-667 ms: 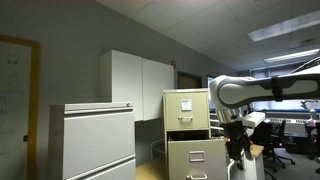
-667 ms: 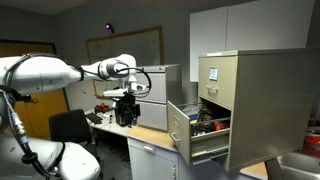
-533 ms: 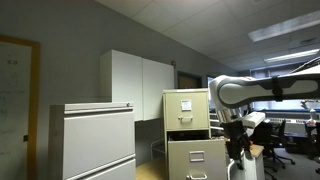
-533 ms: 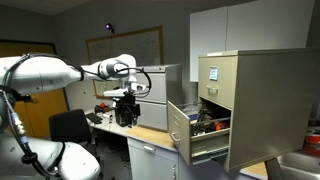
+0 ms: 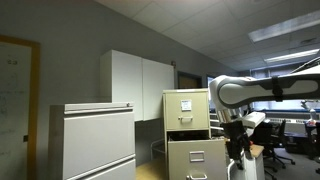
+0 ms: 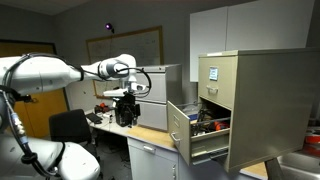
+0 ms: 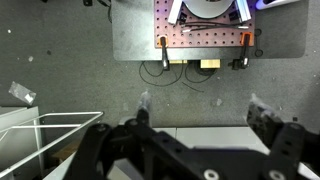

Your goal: Close the bottom drawer of the cabinet to the right.

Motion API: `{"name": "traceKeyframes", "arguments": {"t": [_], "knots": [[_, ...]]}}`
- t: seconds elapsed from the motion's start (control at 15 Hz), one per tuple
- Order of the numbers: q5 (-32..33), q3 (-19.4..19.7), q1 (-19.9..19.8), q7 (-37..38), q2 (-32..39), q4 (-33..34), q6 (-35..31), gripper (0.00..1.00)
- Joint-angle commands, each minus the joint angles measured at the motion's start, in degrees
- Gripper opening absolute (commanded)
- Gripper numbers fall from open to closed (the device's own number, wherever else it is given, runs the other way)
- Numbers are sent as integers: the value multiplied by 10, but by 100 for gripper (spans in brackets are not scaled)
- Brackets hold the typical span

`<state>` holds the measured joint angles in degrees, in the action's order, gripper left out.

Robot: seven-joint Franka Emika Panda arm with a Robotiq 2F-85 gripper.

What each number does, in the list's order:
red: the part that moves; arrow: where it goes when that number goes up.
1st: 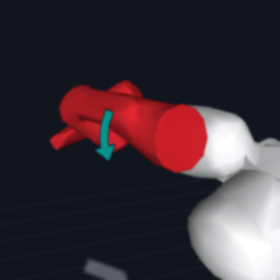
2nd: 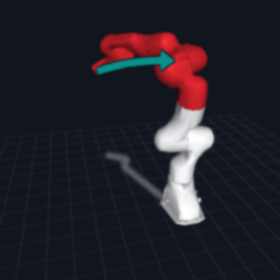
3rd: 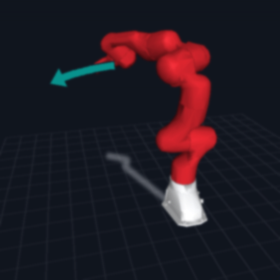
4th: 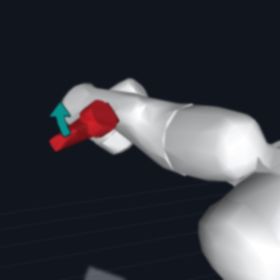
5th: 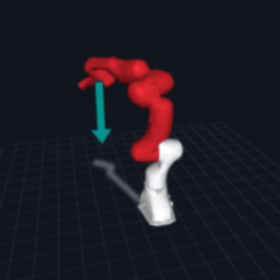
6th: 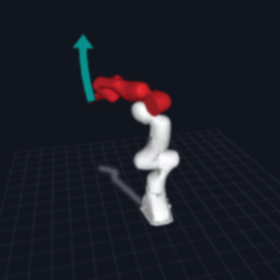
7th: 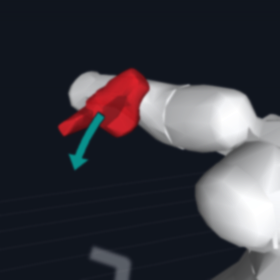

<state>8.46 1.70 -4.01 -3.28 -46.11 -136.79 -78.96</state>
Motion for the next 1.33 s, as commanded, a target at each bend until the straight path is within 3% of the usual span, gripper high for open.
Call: {"name": "traceKeyframes", "arguments": {"t": [0.0,0.2,0.53,0.6,0.67,0.93,1.27], "knots": [[8,4,7,11,7,2,-1,100],[24,-3,3,31,35,5,-26,100],[52,-19,9,46,104,21,-124,100],[66,-27,10,52,120,24,-149,75],[78,-33,10,61,134,27,-174,74],[168,-80,-3,150,198,40,-266,42],[274,-124,-17,346,277,80,-290,4]]}}
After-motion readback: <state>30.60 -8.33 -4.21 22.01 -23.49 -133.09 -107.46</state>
